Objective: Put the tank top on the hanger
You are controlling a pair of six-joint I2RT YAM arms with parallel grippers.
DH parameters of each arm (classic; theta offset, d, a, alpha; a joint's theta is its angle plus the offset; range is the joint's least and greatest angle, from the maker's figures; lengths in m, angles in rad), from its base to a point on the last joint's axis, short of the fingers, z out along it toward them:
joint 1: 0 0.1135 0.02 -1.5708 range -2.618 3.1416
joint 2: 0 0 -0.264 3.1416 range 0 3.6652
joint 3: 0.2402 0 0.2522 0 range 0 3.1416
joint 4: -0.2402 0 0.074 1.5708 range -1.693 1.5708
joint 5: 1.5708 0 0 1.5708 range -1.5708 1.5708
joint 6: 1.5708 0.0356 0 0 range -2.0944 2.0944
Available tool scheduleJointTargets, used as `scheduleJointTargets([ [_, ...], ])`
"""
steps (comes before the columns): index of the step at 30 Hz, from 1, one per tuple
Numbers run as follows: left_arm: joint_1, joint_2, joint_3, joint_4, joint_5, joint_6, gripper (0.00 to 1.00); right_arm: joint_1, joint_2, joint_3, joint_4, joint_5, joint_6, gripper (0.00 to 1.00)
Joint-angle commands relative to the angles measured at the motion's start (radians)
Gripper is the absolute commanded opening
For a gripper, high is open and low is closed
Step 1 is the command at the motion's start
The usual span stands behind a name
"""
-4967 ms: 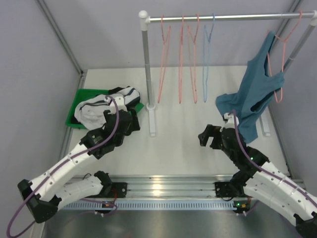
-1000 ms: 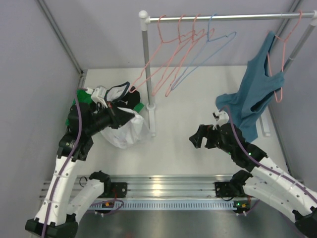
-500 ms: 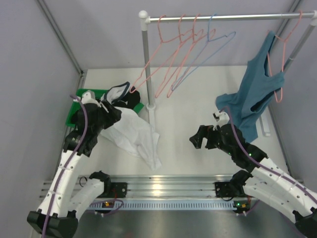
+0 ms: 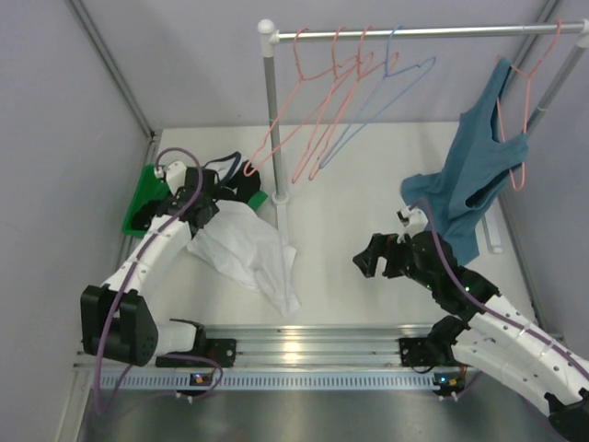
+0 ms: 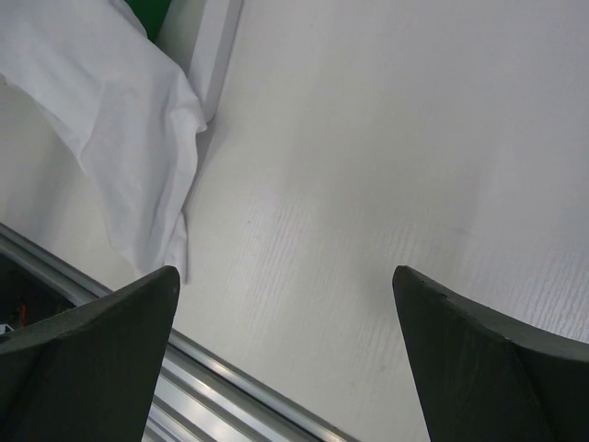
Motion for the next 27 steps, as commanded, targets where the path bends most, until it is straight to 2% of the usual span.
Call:
scheduleJointTargets([
  [1, 0.006, 0.016, 0.047, 0.095, -0.02, 0.04, 0.42, 0.015, -0.025, -0.005, 0.0, 0.001, -0.013, 1.0],
  [3, 0.006, 0.022, 0.046, 0.11, 0.035, 0.07, 0.23, 0.016, -0.032, -0.003, -0.005, 0.005, -0.011, 1.0],
  [4, 0.006, 0.015, 0.043, 0.121, 0.07, 0.087, 0.0, 0.016, -0.035, -0.003, -0.007, 0.007, -0.014, 1.0],
  [6, 0.003, -0.02, 0.049, 0.121, 0.179, 0.116, 0.0, 0.015, -0.042, 0.0, -0.01, 0.011, -0.014, 1.0],
  [10, -0.023, -0.128, 0.04, 0.101, 0.274, 0.135, 0.0, 0.015, -0.042, 0.006, -0.016, 0.013, -0.017, 1.0],
  [14, -0.11, -0.278, 0.033, 0.06, 0.295, 0.129, 0.0, 0.015, -0.043, 0.011, -0.02, 0.019, -0.017, 1.0],
  [20, -0.357, -0.393, 0.034, -0.028, 0.189, 0.017, 0.0, 0.015, -0.036, 0.038, -0.037, 0.03, -0.031, 1.0],
  [21, -0.432, -0.413, 0.011, -0.028, 0.164, -0.027, 0.0, 0.013, -0.036, 0.043, -0.04, 0.036, -0.031, 1.0],
  [23, -0.509, -0.465, -0.014, -0.023, 0.097, -0.08, 0.0, 0.015, -0.04, 0.051, -0.046, 0.042, -0.033, 1.0],
  [24, -0.576, -0.479, -0.046, 0.004, 0.089, -0.085, 0.0, 0.015, -0.039, 0.052, -0.046, 0.043, -0.033, 1.0],
  [27, -0.686, -0.498, -0.1, 0.041, 0.089, -0.091, 0.0, 0.013, -0.029, 0.055, -0.04, 0.04, -0.033, 1.0],
])
